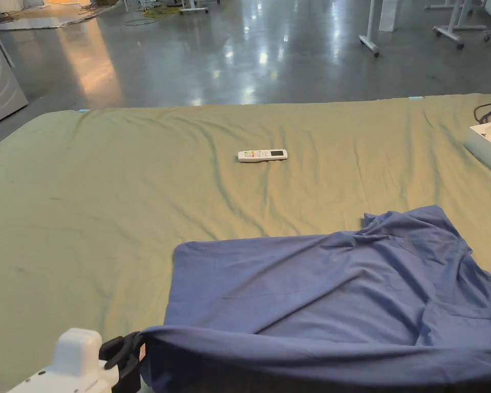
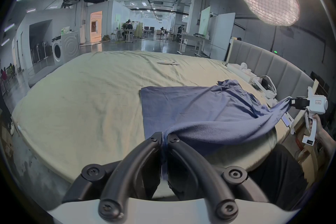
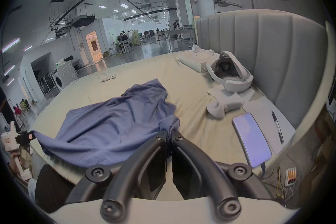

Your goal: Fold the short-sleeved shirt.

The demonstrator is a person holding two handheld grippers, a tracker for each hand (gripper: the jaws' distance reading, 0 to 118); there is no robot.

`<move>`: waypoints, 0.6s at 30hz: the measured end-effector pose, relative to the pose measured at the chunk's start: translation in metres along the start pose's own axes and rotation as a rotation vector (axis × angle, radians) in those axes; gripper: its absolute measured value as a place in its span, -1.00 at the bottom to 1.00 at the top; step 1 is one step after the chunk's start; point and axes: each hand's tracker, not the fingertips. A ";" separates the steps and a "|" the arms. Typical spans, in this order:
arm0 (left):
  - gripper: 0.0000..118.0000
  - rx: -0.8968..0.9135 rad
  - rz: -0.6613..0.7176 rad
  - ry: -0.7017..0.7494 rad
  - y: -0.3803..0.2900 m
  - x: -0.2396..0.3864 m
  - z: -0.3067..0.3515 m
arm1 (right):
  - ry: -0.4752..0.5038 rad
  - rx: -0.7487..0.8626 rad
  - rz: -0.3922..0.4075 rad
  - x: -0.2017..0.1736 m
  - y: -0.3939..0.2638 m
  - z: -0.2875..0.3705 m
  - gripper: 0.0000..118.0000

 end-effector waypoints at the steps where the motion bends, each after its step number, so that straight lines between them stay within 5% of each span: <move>1: -0.89 -0.009 0.018 -0.004 0.006 -0.004 -0.011 | 0.002 0.003 0.009 -0.002 0.010 -0.013 -0.94; 14: -0.87 -0.192 0.136 0.020 0.045 -0.048 -0.175 | -0.024 -0.287 0.119 -0.018 0.056 -0.222 -0.90; 15: -0.66 -0.206 0.137 0.028 0.044 -0.051 -0.182 | -0.054 -0.298 0.147 -0.018 0.051 -0.231 -0.64; 17: 0.17 -0.287 0.175 0.030 0.038 -0.058 -0.193 | -0.052 -0.284 0.173 -0.020 0.042 -0.233 0.60; 18: 0.17 -0.267 0.176 0.087 0.035 -0.062 -0.193 | -0.048 -0.292 0.168 -0.017 0.038 -0.235 0.60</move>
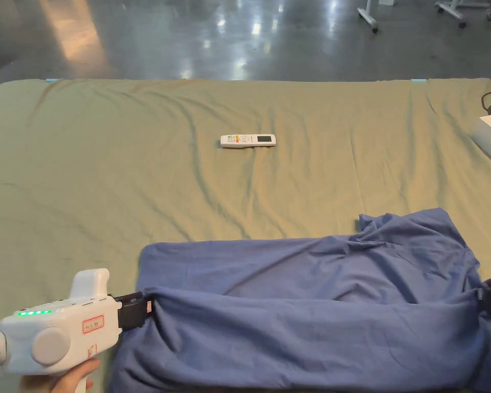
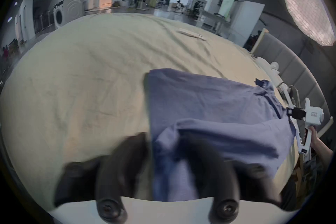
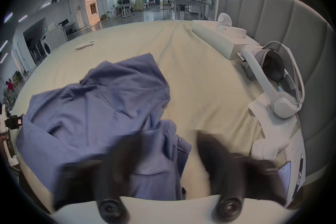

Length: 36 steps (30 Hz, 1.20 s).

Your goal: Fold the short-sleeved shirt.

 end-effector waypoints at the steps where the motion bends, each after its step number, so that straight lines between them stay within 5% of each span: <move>1: 0.29 0.013 -0.004 -0.004 0.000 -0.003 0.001 | 0.007 -0.036 -0.007 0.002 -0.001 -0.001 0.65; 2: 0.49 0.019 0.005 -0.016 0.002 -0.006 0.009 | 0.006 -0.030 -0.014 0.004 -0.002 0.005 0.62; 7: 0.49 0.168 -0.045 -0.087 0.009 0.001 0.085 | 0.047 0.196 0.000 0.008 -0.008 0.091 0.53; 10: 0.49 0.295 -0.111 -0.134 0.004 0.030 0.162 | 0.059 0.346 0.076 -0.008 -0.018 0.169 0.54; 19: 0.48 0.577 -0.309 0.018 -0.033 0.121 0.302 | 0.056 0.672 0.056 -0.069 -0.050 0.322 0.45; 21: 0.09 0.641 -0.306 0.055 -0.044 0.129 0.315 | 0.089 0.685 0.049 -0.078 -0.057 0.336 -0.01; 23: -0.98 0.698 -0.329 0.008 -0.053 0.134 0.325 | 0.172 0.655 0.016 -0.083 -0.059 0.345 -0.69; 25: -0.98 0.731 -0.308 0.006 -0.059 0.139 0.330 | 0.177 0.665 0.011 -0.089 -0.065 0.350 -1.00; 36: -0.98 0.624 -0.291 -0.072 -0.060 0.128 0.316 | 0.159 0.670 0.065 -0.095 -0.066 0.351 -1.00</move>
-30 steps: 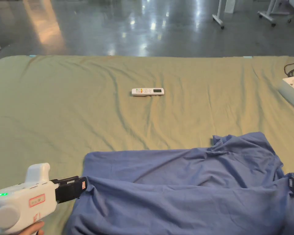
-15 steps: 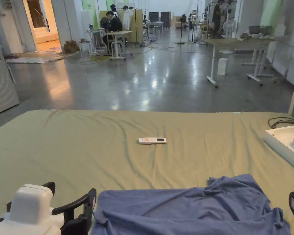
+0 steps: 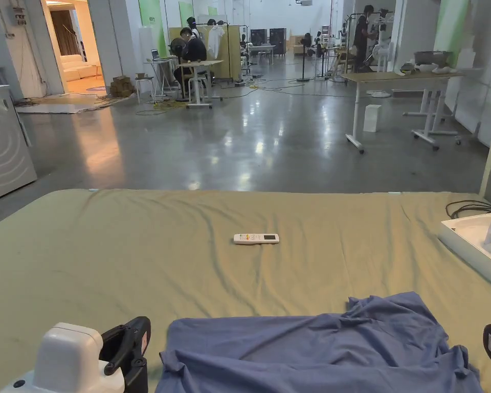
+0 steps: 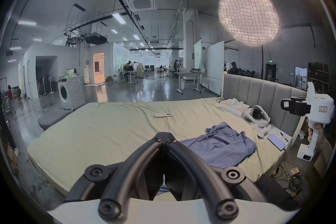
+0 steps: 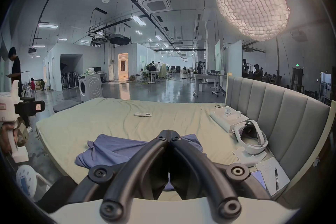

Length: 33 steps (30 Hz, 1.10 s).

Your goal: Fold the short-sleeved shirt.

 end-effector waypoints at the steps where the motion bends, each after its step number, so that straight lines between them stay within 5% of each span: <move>1: -0.98 -0.013 0.004 0.002 -0.003 -0.003 -0.004 | 0.003 -0.006 -0.006 0.000 -0.002 -0.002 -1.00; 4: -0.92 -0.151 0.087 0.013 -0.021 -0.020 -0.025 | 0.002 -0.041 -0.023 0.003 -0.012 -0.007 -1.00; 5: -0.65 -0.202 0.116 0.020 -0.026 -0.027 -0.033 | 0.006 -0.057 -0.031 0.004 -0.015 -0.008 -1.00; 8: 0.84 -0.338 0.152 -0.005 -0.056 -0.047 -0.057 | 0.006 -0.105 -0.060 0.010 -0.030 -0.014 -1.00; 9: 0.89 -0.362 0.156 -0.005 -0.070 -0.053 -0.066 | 0.004 -0.123 -0.075 0.012 -0.036 -0.018 -1.00; 18: 0.85 -0.596 0.165 -0.036 -0.167 -0.090 -0.150 | 0.013 -0.245 -0.142 0.012 -0.064 -0.042 -1.00; 19: 0.74 -0.606 0.167 -0.045 -0.173 -0.092 -0.156 | 0.012 -0.255 -0.142 0.012 -0.065 -0.043 -1.00; 21: -0.04 -0.620 0.126 -0.029 -0.181 -0.093 -0.166 | 0.003 -0.272 -0.137 0.014 -0.069 -0.046 -1.00; 22: -0.27 -0.634 0.095 -0.006 -0.183 -0.093 -0.169 | 0.001 -0.278 -0.138 0.015 -0.070 -0.046 -1.00; 28: -0.37 -0.680 0.025 -0.034 -0.189 -0.081 -0.180 | -0.016 -0.306 -0.167 0.025 -0.080 -0.045 -1.00; 32: -0.91 -0.688 0.057 -0.032 -0.186 -0.082 -0.184 | -0.031 -0.319 -0.173 0.034 -0.084 -0.041 -1.00; 33: -0.91 -0.699 0.062 -0.030 -0.186 -0.080 -0.186 | -0.038 -0.321 -0.177 0.038 -0.085 -0.041 -1.00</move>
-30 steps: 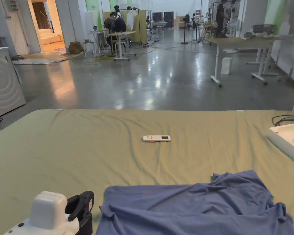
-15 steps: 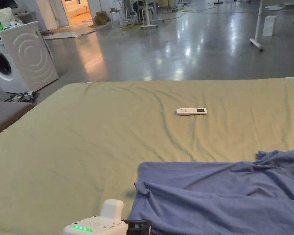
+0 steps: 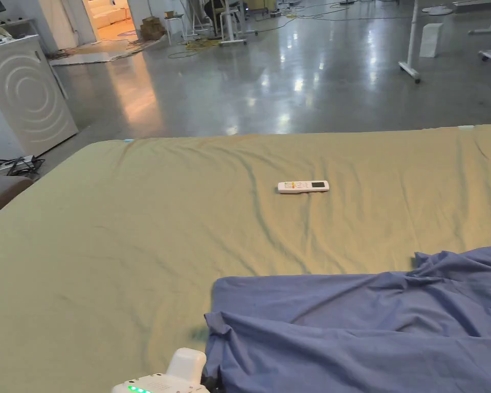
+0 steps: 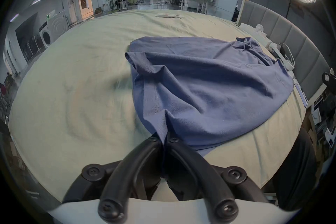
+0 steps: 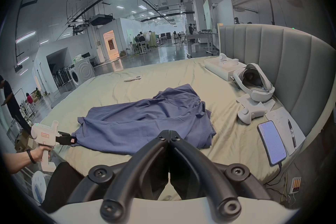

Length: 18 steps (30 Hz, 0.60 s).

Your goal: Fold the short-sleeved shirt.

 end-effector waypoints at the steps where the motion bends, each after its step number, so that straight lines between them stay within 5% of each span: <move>1: -0.91 -0.007 0.001 0.006 0.000 -0.001 -0.002 | -0.005 0.000 -0.005 0.004 0.000 0.000 -1.00; 4: -0.91 -0.045 0.021 0.003 0.005 -0.003 -0.006 | -0.026 0.005 -0.021 0.025 -0.003 -0.012 -0.90; 6: -0.91 -0.070 0.024 0.002 0.009 -0.003 -0.010 | -0.049 -0.046 -0.027 0.052 -0.007 -0.041 0.21; 7: -0.91 -0.081 0.020 0.002 0.010 -0.003 -0.010 | -0.061 -0.084 -0.042 0.063 -0.009 -0.057 0.58; 14: -0.91 -0.102 -0.005 0.012 0.012 -0.002 -0.013 | -0.159 -0.289 -0.137 0.130 -0.042 -0.175 0.40; 18: -0.91 -0.099 0.009 0.006 0.011 -0.003 -0.012 | -0.192 -0.347 -0.044 0.126 -0.060 -0.204 0.10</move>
